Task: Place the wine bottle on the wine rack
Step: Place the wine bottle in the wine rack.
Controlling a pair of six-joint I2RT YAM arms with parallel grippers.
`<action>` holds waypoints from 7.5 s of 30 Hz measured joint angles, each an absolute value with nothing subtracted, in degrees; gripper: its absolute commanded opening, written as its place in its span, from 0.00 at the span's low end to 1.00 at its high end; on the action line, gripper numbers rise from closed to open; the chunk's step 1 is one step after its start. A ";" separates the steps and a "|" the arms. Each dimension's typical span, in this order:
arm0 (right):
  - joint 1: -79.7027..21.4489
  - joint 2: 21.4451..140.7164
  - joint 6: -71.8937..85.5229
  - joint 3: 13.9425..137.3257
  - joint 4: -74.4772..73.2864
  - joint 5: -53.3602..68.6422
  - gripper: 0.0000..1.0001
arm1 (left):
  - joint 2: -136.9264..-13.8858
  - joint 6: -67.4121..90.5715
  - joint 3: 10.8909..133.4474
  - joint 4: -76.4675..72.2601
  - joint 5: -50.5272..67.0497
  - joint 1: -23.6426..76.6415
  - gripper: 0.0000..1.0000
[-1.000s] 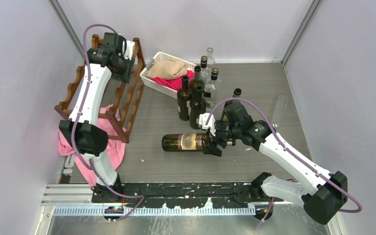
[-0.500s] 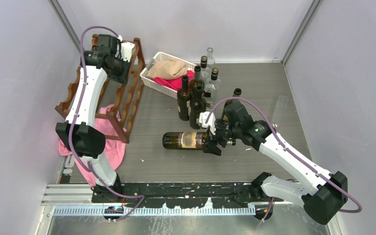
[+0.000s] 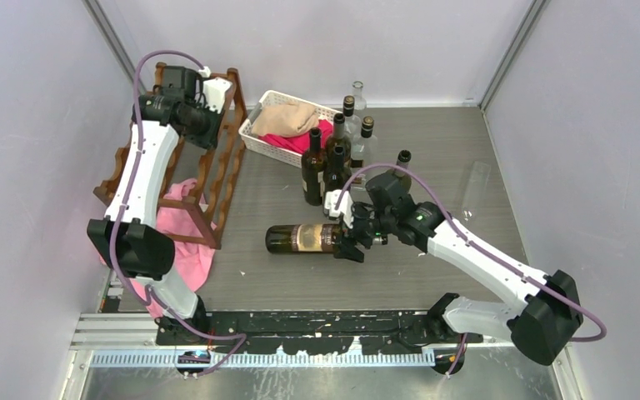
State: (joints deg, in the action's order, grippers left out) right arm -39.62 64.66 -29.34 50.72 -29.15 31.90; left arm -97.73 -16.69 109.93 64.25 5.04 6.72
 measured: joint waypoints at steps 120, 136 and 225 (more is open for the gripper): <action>-57.69 132.09 -6.52 86.78 32.97 28.51 0.21 | -79.02 -4.91 95.39 62.92 3.42 6.46 0.59; -58.13 138.17 -5.30 95.68 30.92 30.65 0.71 | -72.36 -3.42 90.28 59.05 -0.19 6.46 0.63; -55.35 125.29 -22.15 85.56 7.55 31.88 0.01 | -79.64 3.99 97.32 71.05 -0.99 6.46 0.62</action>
